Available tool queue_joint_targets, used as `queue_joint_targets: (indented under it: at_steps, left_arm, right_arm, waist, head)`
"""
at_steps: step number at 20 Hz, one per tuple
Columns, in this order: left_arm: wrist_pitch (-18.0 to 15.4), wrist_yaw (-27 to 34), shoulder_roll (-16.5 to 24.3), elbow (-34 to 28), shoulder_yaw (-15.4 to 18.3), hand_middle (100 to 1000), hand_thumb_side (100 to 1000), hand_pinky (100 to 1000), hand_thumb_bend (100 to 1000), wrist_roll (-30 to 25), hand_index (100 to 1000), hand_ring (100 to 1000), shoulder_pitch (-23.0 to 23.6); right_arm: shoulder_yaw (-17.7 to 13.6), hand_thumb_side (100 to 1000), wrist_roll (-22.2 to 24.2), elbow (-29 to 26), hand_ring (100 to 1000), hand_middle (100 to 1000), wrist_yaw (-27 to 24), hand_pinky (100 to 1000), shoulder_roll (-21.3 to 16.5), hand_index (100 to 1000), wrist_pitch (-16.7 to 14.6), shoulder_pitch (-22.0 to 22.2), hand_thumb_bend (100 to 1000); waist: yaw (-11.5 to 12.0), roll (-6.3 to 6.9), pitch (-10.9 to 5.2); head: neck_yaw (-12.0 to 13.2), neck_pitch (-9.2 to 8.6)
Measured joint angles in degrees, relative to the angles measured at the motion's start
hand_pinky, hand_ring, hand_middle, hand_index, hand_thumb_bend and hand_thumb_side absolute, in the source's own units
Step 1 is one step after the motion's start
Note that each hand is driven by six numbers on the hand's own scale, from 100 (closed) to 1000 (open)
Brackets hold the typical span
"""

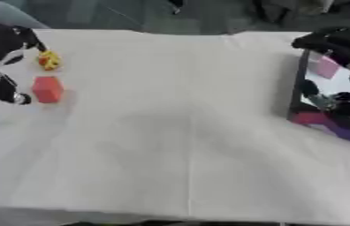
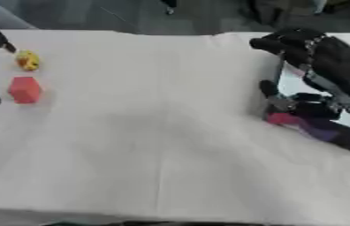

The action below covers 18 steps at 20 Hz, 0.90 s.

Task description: Pick up the objects with one hand, pass them to the other hand, and then place them into the box on the other side of the table.

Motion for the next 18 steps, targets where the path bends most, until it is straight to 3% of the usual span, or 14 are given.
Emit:
queue_joint_targets:
  at_steps: [8, 18]
  left_arm:
    - [4.22, 0.8, -1.35, 8.92, 1.21, 804, 115, 824, 502, 3.75, 835, 765, -0.4]
    - [6.95, 8.05, -2.4, 15.06, 1.73, 794, 120, 819, 410, 8.07, 828, 753, -0.84]
  right_arm:
    - [0.01, 123, 0.82, 0.0, 818, 791, -1.41, 835, 1.2, 988, 0.02, 0.58, 100]
    - [-0.01, 178, 1.14, 0.0, 817, 787, -2.38, 829, 2.1, 990, 0.12, 1.02, 100]
  waist:
    - [-1.31, -0.57, 1.09]
    - [-2.24, -1.08, 2.75]
  head:
    - [-0.77, 0.0]
    - [-0.71, 0.0]
